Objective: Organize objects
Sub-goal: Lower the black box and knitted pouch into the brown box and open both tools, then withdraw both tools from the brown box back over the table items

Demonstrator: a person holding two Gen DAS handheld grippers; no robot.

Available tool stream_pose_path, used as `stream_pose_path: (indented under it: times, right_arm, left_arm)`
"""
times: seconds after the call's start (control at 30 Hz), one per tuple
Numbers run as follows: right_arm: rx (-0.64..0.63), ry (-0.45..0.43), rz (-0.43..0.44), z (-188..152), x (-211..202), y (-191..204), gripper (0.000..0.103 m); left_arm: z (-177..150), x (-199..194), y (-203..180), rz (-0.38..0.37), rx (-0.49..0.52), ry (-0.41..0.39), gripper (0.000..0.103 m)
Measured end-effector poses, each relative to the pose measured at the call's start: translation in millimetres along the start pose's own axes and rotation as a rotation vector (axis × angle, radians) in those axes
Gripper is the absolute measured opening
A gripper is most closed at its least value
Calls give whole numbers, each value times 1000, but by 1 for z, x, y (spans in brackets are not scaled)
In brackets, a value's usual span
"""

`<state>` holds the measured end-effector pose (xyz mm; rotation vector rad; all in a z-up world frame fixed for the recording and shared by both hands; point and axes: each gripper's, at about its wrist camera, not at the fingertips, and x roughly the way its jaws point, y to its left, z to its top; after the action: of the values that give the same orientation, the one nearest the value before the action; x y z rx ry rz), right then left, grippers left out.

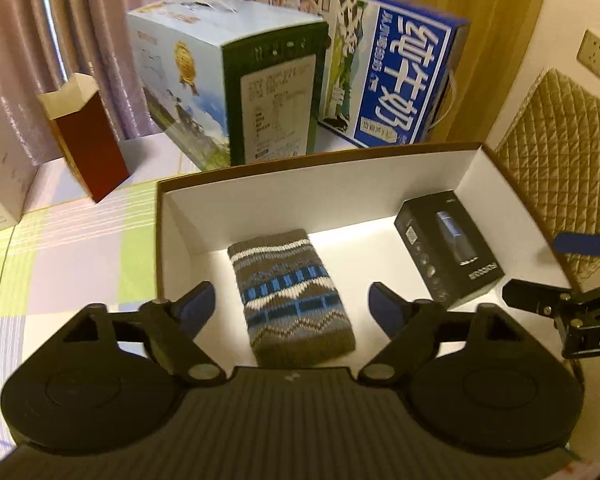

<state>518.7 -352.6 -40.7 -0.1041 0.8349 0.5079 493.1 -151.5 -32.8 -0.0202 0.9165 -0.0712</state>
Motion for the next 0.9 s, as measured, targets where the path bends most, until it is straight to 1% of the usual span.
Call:
stream_pose_path:
  times: [0.17, 0.27, 0.5, 0.67, 0.9]
  right_arm:
    - [47, -14, 2, -11, -18, -1, 101]
    - [70, -21, 9, -19, -32, 1, 101]
    - [104, -41, 24, -31, -58, 10, 101]
    - [104, -45, 26, -40, -71, 18, 101]
    - [131, -75, 47, -59, -91, 35, 101]
  left_arm:
    - [-12, -32, -1, -9, -22, -22, 84]
    - [-23, -49, -4, 2, -24, -27, 85]
    - [-50, -80, -6, -3, -61, -45, 85]
    - [-67, -98, -7, -1, -74, -52, 85]
    - [-91, -130, 7, -5, -106, -81, 86]
